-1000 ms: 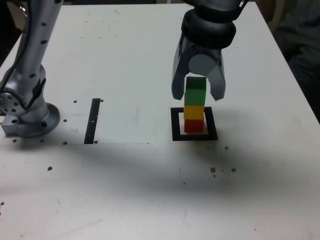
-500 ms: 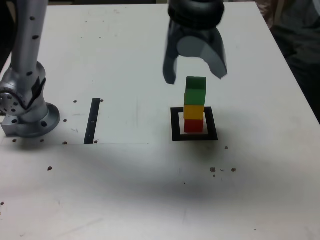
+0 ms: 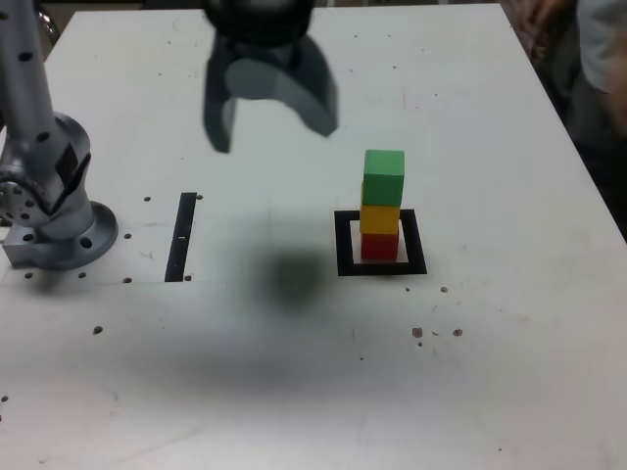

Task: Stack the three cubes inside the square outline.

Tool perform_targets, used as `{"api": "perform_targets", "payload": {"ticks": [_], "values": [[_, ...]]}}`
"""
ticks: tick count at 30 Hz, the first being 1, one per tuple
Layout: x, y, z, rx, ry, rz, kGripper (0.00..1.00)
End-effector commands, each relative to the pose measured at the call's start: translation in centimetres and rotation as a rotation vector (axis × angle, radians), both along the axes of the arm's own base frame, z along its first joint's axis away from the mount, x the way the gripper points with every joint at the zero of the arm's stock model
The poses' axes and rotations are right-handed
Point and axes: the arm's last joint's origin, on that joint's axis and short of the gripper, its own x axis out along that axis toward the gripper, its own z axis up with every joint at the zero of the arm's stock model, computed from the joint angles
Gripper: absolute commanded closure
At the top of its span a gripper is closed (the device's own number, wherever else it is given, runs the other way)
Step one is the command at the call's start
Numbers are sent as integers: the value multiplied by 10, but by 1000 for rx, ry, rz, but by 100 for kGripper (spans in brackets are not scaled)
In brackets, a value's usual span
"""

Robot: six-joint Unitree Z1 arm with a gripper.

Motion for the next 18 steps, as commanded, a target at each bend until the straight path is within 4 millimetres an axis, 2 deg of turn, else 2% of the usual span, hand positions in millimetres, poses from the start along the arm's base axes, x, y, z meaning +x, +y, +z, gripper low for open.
{"api": "perform_targets", "payload": {"ticks": [1, 11, 18], "values": [[-9, 1, -5, -5, -2, 5, 0], [-52, 5, -52, -37, 30, 28, 0], [-75, 7, -80, -56, 53, 37, 0]]}}
